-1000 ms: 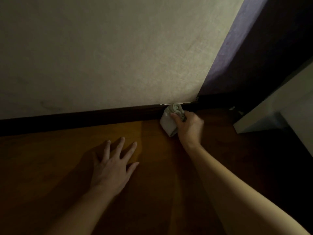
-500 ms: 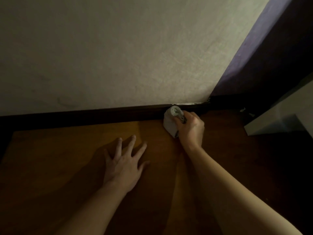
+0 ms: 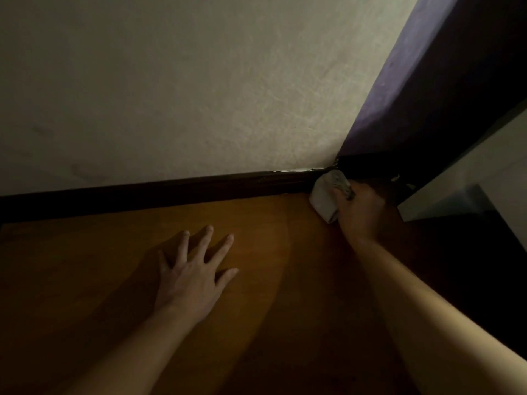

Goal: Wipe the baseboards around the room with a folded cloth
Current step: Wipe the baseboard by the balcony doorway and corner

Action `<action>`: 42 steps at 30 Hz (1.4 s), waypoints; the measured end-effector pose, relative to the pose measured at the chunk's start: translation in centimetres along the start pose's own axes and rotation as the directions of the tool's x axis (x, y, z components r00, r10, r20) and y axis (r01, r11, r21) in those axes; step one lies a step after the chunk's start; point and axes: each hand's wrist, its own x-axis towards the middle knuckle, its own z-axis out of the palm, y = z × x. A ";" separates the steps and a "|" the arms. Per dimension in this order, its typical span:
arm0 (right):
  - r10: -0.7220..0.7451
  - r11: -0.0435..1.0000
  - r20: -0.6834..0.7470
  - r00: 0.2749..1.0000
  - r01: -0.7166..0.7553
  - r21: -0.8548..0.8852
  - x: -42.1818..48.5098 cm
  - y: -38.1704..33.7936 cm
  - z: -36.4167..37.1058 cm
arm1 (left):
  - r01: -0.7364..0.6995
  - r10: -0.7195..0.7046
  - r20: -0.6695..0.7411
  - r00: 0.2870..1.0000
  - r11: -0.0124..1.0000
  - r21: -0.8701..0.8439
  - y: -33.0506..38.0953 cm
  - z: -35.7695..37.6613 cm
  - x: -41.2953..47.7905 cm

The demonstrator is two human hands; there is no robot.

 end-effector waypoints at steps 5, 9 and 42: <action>0.034 0.999 -0.014 0.999 -0.034 -0.023 0.4 0.7 -0.4 | 0.001 -0.002 0.015 1.000 1.000 0.020 0.0 -0.3 -0.2; -0.008 0.999 0.014 1.000 0.008 -0.045 1.1 1.2 -1.1 | 0.001 -0.001 0.021 1.000 1.000 0.011 0.2 -0.4 -0.2; 0.092 0.994 -0.050 0.994 -0.095 -0.061 0.1 0.8 -0.7 | 0.030 -0.045 -0.158 0.986 0.995 -0.096 -2.6 -2.8 -2.4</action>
